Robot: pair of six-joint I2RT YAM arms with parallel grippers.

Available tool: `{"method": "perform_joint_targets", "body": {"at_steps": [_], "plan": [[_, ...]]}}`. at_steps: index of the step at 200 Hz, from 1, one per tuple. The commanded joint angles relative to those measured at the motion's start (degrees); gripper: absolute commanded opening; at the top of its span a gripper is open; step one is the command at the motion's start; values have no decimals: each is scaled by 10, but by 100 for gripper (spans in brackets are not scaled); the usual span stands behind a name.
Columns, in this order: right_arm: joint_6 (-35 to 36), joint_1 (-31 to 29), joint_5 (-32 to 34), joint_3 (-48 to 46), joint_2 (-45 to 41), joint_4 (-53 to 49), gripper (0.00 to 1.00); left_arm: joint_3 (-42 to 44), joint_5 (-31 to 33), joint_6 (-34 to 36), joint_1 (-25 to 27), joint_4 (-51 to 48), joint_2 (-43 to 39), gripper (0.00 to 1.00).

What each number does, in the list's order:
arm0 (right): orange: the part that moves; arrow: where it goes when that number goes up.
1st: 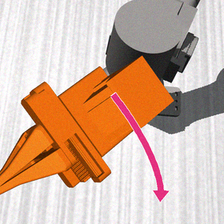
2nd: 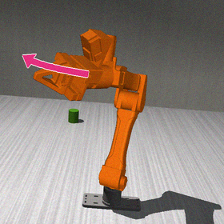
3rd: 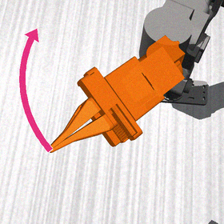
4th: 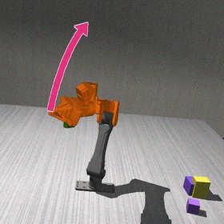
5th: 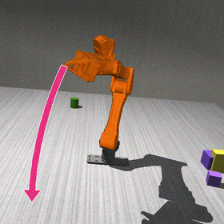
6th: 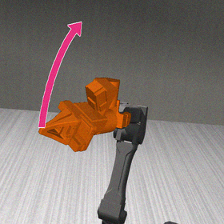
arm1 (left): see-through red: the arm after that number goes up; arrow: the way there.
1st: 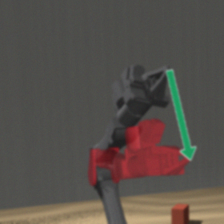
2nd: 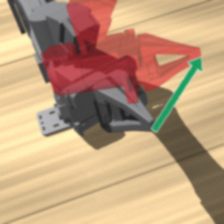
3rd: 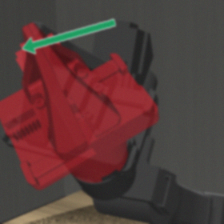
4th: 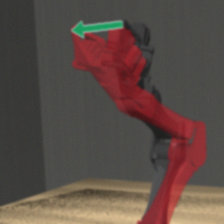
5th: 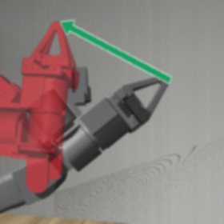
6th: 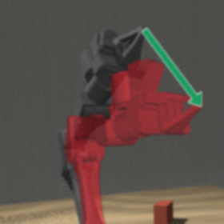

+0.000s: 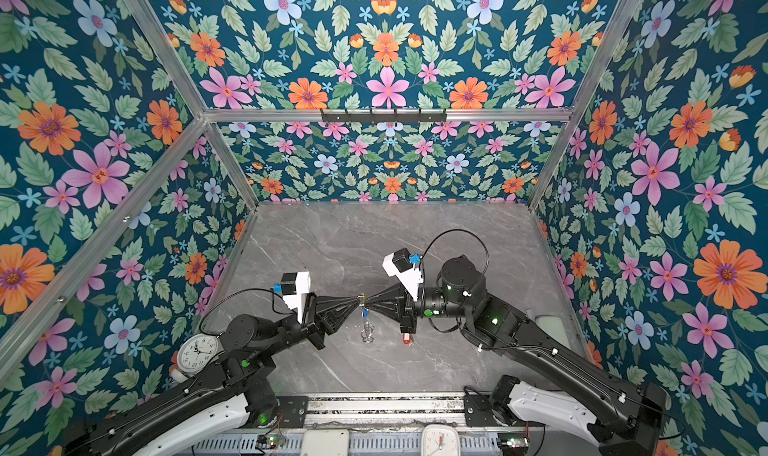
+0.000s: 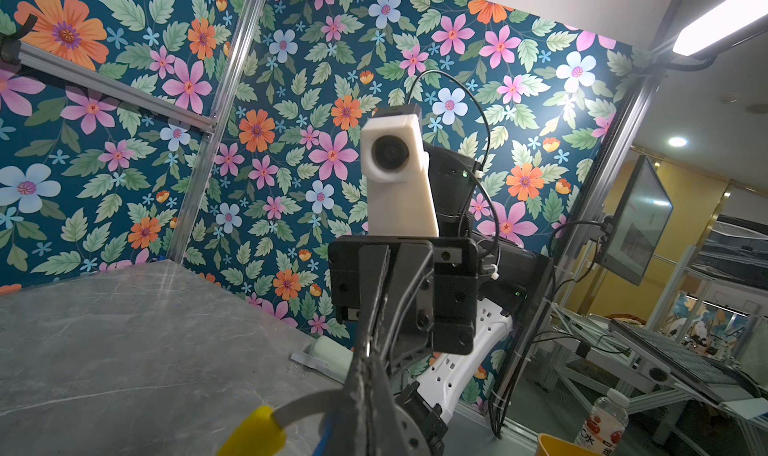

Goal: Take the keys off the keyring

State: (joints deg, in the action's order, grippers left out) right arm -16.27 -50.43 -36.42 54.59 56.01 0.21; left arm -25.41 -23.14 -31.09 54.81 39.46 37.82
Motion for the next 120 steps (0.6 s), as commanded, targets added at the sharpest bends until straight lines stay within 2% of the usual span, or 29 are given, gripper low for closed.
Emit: {"method": "perform_joint_targets", "body": {"at_steps": [1,21,36,84,102,112,120], "plan": [[-1,-1,-7,0,1,22,14,0,-7,1,-1,29,2,0],[-1,-1,-9,0,2,21,9,0,-8,0,-1,30,2,0],[0,-1,-12,0,3,20,0,-1,-7,-1,-1,30,4,0],[13,-1,-5,9,1,-8,0,-6,-1,-9,-1,10,5,0],[27,1,-4,23,0,-50,0,-16,-3,-15,-1,-23,-1,31],[38,5,-9,34,1,-82,0,-20,-3,-16,-1,-50,-7,39],[50,8,-15,44,4,-114,0,-27,-3,-15,-1,-77,-12,42]]}}
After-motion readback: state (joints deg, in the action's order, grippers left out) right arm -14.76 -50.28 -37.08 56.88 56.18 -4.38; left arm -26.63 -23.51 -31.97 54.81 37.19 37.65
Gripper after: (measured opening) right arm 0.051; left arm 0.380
